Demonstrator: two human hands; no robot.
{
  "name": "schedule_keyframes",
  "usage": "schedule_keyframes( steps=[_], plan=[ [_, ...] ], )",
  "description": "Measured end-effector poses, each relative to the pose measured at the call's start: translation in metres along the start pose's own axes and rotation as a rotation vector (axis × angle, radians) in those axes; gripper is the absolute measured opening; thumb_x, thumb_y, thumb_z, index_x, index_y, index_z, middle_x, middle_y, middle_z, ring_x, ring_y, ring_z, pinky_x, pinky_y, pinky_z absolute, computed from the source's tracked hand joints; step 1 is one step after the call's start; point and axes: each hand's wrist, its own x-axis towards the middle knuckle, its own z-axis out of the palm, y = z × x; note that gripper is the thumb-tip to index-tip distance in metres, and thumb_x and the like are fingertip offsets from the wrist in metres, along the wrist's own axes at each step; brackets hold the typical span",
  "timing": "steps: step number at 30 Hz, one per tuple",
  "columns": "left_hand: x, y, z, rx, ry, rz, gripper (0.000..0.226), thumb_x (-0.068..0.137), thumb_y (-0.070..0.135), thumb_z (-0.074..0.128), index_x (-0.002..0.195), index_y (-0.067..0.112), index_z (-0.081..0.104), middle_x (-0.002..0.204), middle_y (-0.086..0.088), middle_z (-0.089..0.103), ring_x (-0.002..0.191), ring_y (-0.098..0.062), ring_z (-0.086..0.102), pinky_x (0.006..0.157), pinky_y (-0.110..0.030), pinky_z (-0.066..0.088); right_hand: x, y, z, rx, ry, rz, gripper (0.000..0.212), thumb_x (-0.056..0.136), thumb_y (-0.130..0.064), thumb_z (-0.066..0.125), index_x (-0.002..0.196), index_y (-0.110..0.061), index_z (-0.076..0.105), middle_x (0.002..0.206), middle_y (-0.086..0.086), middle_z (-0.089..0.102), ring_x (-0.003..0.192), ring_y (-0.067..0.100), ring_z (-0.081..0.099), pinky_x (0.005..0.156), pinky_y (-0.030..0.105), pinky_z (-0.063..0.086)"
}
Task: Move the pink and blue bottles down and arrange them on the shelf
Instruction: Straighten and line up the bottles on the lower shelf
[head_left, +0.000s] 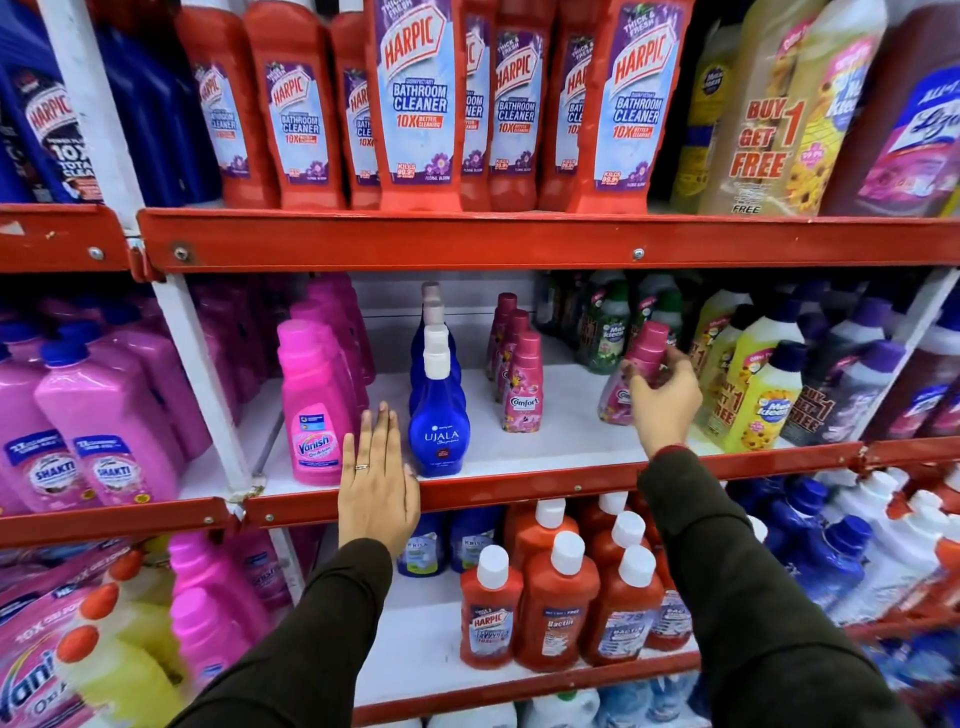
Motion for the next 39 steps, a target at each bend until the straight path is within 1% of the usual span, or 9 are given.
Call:
schedule_keyframes(
  steps=[3, 9, 14, 19, 24, 30, 33, 36, 39],
  plan=[
    [0.0, 0.001, -0.002, 0.002, -0.001, 0.001, 0.072, 0.092, 0.024, 0.025, 0.159, -0.001, 0.021, 0.169, -0.019, 0.021, 0.157, -0.034, 0.021, 0.127, -0.046, 0.002, -0.02, -0.01, 0.008, 0.042, -0.031, -0.07, 0.05, 0.084, -0.021, 0.078, 0.129, -0.01, 0.061, 0.116, 0.009, 0.07, 0.099, 0.02, 0.065, 0.094, 0.034, 0.052],
    [-0.001, 0.002, -0.006, -0.009, -0.011, -0.009, 0.072, 0.091, 0.024, 0.025, 0.158, -0.001, 0.025, 0.168, -0.018, 0.022, 0.156, -0.034, 0.022, 0.127, -0.051, 0.017, -0.065, -0.019, 0.02, 0.029, -0.112, -0.115, 0.049, 0.081, -0.034, 0.081, 0.124, -0.016, 0.064, 0.119, 0.003, 0.069, 0.112, 0.022, 0.063, 0.103, 0.046, 0.05],
    [0.0, 0.002, -0.007, -0.019, -0.013, -0.011, 0.072, 0.091, 0.023, 0.027, 0.158, -0.001, 0.025, 0.168, -0.018, 0.023, 0.156, -0.035, 0.023, 0.126, -0.053, 0.024, -0.087, -0.02, 0.033, 0.028, -0.191, -0.106, 0.05, 0.075, -0.038, 0.085, 0.118, -0.023, 0.065, 0.114, -0.006, 0.069, 0.109, 0.017, 0.064, 0.099, 0.041, 0.053],
    [-0.001, 0.001, -0.006, -0.015, -0.011, -0.007, 0.072, 0.091, 0.023, 0.027, 0.158, -0.001, 0.026, 0.168, -0.018, 0.023, 0.156, -0.034, 0.022, 0.127, -0.051, 0.02, -0.092, -0.016, 0.046, -0.02, -0.252, -0.107, 0.053, 0.075, -0.035, 0.087, 0.121, -0.021, 0.065, 0.116, -0.003, 0.072, 0.107, 0.016, 0.067, 0.098, 0.041, 0.056],
    [0.0, 0.001, -0.006, -0.009, -0.014, -0.006, 0.072, 0.091, 0.023, 0.031, 0.158, -0.001, 0.025, 0.168, -0.017, 0.022, 0.156, -0.034, 0.022, 0.127, -0.051, 0.019, -0.088, -0.013, 0.052, -0.069, -0.26, -0.121, 0.055, 0.075, -0.04, 0.085, 0.122, -0.023, 0.063, 0.111, -0.011, 0.066, 0.102, 0.012, 0.064, 0.095, 0.034, 0.055],
    [0.0, 0.001, -0.003, -0.004, -0.011, -0.008, 0.072, 0.092, 0.024, 0.03, 0.159, 0.0, 0.022, 0.169, -0.017, 0.019, 0.157, -0.033, 0.02, 0.127, -0.051, 0.019, -0.086, -0.007, 0.057, -0.139, -0.262, -0.158, 0.057, 0.077, -0.043, 0.083, 0.126, -0.024, 0.06, 0.122, -0.002, 0.07, 0.103, 0.007, 0.06, 0.093, 0.026, 0.052],
    [0.0, -0.001, -0.001, -0.005, -0.003, -0.011, 0.072, 0.092, 0.025, 0.029, 0.159, 0.0, 0.022, 0.169, -0.017, 0.018, 0.157, -0.033, 0.018, 0.127, -0.05, 0.018, -0.088, -0.003, 0.058, -0.143, -0.257, -0.173, 0.059, 0.078, -0.043, 0.082, 0.128, -0.024, 0.058, 0.124, -0.001, 0.069, 0.104, 0.006, 0.059, 0.096, 0.032, 0.055],
    [0.0, -0.001, 0.0, -0.029, -0.018, -0.003, 0.071, 0.094, 0.026, 0.027, 0.159, 0.0, 0.019, 0.169, -0.017, 0.016, 0.158, -0.033, 0.016, 0.128, -0.05, 0.017, -0.088, 0.0, 0.057, -0.122, -0.306, -0.176, 0.063, 0.08, -0.04, 0.082, 0.134, -0.023, 0.055, 0.128, -0.005, 0.062, 0.111, 0.007, 0.057, 0.1, 0.034, 0.054],
    [0.002, -0.002, -0.001, -0.164, -0.027, -0.007, 0.072, 0.095, 0.029, 0.021, 0.161, 0.003, 0.01, 0.171, -0.015, 0.008, 0.159, -0.03, 0.006, 0.13, -0.051, 0.013, -0.095, 0.003, 0.053, 0.017, -0.352, -0.066, 0.075, 0.081, -0.053, 0.076, 0.144, -0.027, 0.045, 0.139, -0.01, 0.046, 0.124, 0.008, 0.05, 0.103, 0.031, 0.046]
  ],
)
